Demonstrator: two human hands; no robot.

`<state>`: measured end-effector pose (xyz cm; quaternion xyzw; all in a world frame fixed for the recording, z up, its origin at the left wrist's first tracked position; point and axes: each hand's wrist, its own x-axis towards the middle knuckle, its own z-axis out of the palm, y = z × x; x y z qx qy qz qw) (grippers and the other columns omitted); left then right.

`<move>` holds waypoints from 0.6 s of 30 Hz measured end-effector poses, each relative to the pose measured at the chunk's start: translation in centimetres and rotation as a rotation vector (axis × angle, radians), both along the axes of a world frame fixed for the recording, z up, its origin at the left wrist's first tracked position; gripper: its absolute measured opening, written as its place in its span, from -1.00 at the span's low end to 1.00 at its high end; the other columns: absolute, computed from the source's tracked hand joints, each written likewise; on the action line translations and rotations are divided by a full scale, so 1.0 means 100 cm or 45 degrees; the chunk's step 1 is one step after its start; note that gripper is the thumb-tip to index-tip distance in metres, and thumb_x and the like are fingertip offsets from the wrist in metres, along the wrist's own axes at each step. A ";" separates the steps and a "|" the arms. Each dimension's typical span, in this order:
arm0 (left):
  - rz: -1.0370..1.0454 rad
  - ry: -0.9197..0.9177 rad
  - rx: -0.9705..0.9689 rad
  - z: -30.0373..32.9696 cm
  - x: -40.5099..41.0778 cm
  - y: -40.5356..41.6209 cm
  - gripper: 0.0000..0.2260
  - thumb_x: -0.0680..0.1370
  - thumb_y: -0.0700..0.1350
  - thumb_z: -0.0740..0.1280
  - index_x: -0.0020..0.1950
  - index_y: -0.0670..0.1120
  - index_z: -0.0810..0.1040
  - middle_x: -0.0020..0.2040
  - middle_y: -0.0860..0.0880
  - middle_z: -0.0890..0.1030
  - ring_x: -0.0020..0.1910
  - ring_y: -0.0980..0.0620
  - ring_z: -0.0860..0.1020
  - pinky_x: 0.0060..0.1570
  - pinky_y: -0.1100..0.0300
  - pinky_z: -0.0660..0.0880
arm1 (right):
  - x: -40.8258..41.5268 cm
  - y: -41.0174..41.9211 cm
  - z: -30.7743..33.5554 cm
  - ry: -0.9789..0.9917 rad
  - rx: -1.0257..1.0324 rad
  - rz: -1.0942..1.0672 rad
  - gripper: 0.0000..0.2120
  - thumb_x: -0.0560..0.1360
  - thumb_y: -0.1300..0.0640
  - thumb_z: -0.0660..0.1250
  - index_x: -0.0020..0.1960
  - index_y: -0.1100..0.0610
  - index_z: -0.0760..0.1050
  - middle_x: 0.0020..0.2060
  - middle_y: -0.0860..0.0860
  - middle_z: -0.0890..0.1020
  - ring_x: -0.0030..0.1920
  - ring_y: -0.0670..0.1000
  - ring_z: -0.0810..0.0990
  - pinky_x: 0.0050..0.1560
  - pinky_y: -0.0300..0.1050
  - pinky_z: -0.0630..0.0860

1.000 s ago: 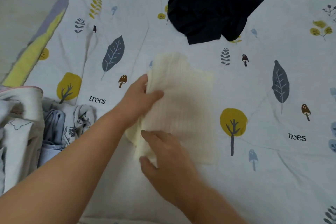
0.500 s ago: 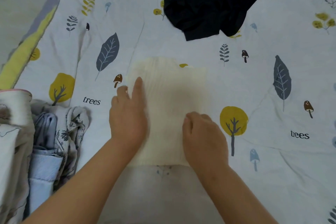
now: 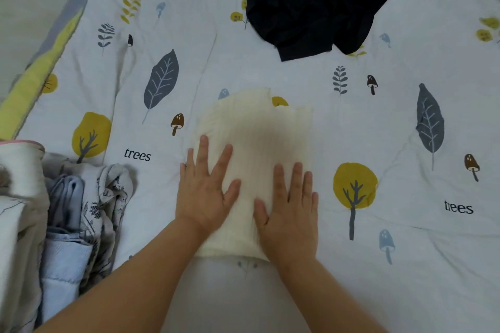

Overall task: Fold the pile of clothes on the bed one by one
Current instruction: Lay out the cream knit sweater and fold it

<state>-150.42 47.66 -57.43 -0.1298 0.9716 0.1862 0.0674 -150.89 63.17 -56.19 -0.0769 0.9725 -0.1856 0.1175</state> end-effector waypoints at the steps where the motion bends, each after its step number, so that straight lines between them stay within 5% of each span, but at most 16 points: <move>1: -0.003 -0.003 0.008 0.003 -0.001 0.000 -0.39 0.44 0.33 -0.17 0.45 0.18 -0.20 0.50 -0.03 -0.30 0.52 -0.20 -0.10 0.46 -0.16 -0.01 | -0.001 0.002 0.001 -0.022 -0.020 0.017 -0.37 0.53 -0.14 0.17 0.51 0.05 0.09 0.51 0.16 0.06 0.50 0.23 0.04 0.43 0.17 0.08; 4: 0.177 0.063 0.299 0.019 -0.004 0.001 -0.34 0.51 0.26 0.12 0.51 0.16 -0.12 0.53 -0.10 -0.23 0.52 -0.11 -0.08 0.46 -0.01 0.07 | -0.014 0.012 0.010 -0.163 -0.228 -0.060 -0.35 0.55 -0.12 0.16 0.53 -0.04 -0.04 0.53 0.09 -0.13 0.52 0.08 -0.07 0.45 -0.02 0.02; 7: 0.535 0.045 0.688 0.033 -0.006 -0.006 -0.30 0.51 0.07 0.31 0.51 0.19 -0.05 0.46 -0.14 0.09 0.43 -0.07 0.19 0.22 0.18 0.20 | -0.031 0.025 0.023 -0.314 -0.531 -0.426 -0.39 0.53 0.00 0.23 0.51 -0.04 0.06 0.47 0.08 0.13 0.39 0.11 0.27 0.27 -0.04 0.28; 9: 0.513 -0.064 0.777 0.038 -0.006 -0.011 -0.25 0.48 0.05 0.36 0.50 0.21 -0.07 0.41 -0.13 0.26 0.38 -0.05 0.26 0.16 0.21 0.20 | -0.037 0.030 0.028 -0.472 -0.611 -0.449 -0.33 0.51 0.02 0.28 0.52 -0.02 0.03 0.41 0.10 0.28 0.34 0.13 0.37 0.27 -0.03 0.31; 14: 0.436 -0.071 1.002 0.052 -0.002 -0.024 -0.19 0.42 -0.13 0.45 0.50 0.17 0.04 0.40 0.16 0.24 0.28 0.21 0.25 0.20 0.28 0.21 | -0.038 0.032 0.051 -0.725 -0.885 -0.421 -0.26 0.43 0.06 0.42 0.49 -0.06 0.11 0.34 -0.02 0.41 0.26 0.03 0.46 0.29 0.04 0.42; 18: 0.478 -0.064 1.160 0.078 0.020 -0.022 -0.21 0.39 -0.20 0.48 0.46 0.23 0.14 0.38 0.19 0.28 0.31 0.14 0.33 0.32 0.15 0.30 | -0.019 0.035 0.086 -0.634 -0.905 -0.416 -0.35 0.39 0.13 0.45 0.39 -0.07 0.25 0.23 -0.05 0.48 0.14 -0.01 0.51 0.18 -0.04 0.47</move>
